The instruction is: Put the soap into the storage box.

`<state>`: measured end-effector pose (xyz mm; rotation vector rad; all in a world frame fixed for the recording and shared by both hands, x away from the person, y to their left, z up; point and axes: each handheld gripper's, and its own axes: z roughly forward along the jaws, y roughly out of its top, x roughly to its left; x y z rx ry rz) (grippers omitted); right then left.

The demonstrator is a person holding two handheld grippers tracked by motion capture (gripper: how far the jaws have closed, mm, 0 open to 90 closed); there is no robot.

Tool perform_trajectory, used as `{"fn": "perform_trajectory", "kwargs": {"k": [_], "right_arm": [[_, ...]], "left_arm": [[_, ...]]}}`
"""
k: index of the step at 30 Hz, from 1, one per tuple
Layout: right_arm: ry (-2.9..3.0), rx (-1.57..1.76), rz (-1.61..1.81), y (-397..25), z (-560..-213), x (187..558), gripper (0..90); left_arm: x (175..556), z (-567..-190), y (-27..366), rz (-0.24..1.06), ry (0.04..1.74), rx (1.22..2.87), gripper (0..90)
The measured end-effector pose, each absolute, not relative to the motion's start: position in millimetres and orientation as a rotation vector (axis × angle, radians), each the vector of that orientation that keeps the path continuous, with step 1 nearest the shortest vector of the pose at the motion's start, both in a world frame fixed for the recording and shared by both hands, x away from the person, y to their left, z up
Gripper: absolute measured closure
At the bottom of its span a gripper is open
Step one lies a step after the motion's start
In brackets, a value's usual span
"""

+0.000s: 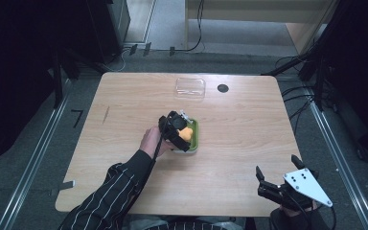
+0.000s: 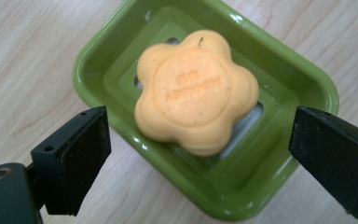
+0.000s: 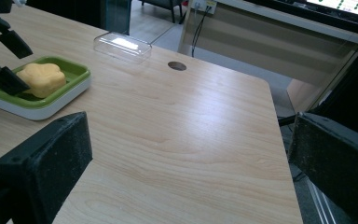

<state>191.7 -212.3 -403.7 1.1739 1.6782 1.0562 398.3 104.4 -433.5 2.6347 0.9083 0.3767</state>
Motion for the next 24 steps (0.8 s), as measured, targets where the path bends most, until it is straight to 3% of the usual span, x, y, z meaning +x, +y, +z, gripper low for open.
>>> {"fn": "perform_trajectory", "kwargs": {"k": [5, 24], "right_arm": [[1.678, 1.173, 1.057, -212.3, -403.6, 191.6, 0.0], [1.677, 1.173, 1.058, -212.1, -403.6, 191.4, 0.0]], "left_arm": [[391.1, -434.6, 108.7, 0.357, 0.899, 2.712, 0.0], [365.0, -432.5, 134.1, 0.397, 0.928, 2.807, 0.0]]}}
